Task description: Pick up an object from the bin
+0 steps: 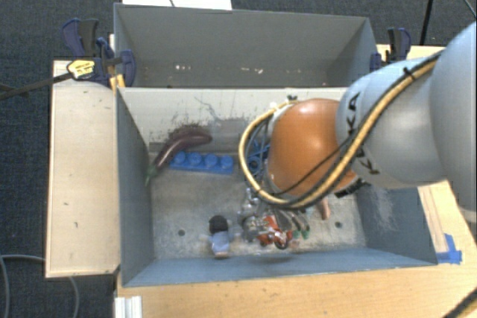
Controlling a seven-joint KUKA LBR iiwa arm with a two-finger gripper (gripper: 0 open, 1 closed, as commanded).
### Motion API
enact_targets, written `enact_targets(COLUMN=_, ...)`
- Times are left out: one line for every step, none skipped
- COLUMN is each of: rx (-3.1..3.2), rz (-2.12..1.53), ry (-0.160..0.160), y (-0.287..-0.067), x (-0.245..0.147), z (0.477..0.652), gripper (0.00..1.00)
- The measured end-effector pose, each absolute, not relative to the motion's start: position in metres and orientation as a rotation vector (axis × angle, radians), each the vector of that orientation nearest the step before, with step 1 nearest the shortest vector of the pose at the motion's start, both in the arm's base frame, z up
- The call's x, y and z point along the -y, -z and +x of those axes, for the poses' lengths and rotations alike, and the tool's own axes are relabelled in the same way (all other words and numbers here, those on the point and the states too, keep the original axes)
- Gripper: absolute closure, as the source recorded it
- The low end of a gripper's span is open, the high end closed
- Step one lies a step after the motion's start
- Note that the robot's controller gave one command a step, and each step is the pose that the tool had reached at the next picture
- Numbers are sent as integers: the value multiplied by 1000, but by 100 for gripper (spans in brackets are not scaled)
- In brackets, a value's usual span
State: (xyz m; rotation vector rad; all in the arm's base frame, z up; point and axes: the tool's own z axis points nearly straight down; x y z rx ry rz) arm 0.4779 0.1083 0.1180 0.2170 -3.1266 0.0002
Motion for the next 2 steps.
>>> enact_targets(rx=3119, rz=369, ry=0, y=-185, x=-107, z=499, gripper=100)
enact_targets(rx=3124, rz=403, ry=2, y=-222, x=-107, z=503, gripper=100)
